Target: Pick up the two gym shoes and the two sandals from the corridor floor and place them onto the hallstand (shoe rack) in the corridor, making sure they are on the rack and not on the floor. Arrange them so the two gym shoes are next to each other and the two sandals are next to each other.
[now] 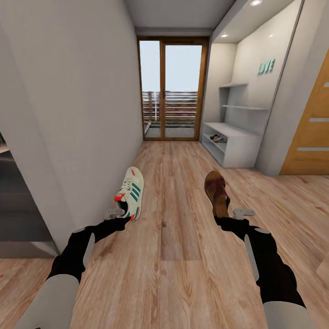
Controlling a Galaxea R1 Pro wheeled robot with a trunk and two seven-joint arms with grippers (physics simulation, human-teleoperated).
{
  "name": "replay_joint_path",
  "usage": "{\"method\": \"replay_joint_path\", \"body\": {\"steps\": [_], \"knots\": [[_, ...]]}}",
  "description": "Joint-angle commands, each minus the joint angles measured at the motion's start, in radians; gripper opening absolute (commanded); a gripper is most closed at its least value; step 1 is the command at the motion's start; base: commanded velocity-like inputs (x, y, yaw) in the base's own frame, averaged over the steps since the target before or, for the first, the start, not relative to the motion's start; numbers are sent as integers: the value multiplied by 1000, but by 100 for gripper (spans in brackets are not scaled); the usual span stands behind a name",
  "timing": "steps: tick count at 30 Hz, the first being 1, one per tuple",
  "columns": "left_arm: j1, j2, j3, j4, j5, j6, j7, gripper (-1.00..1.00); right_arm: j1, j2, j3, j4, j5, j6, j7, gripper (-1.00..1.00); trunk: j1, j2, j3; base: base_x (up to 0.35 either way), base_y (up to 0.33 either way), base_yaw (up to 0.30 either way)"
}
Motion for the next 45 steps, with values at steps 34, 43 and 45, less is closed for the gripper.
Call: {"method": "replay_joint_path", "body": {"steps": [34,43,45], "knots": [[-1,-1,7,-3,-10,5,-10,-100,-1,1,-1,-1,7,5,7,-100,0,0,-1,349,0,0],[-1,-1,8,-3,-10,5,-10,-100,-1,1,-1,-1,7,5,7,-100,0,0,-1,349,0,0],[-1,-1,8,-4,-10,5,-10,-100,-1,2,-1,-1,7,5,7,-100,0,0,-1,349,0,0]]}}
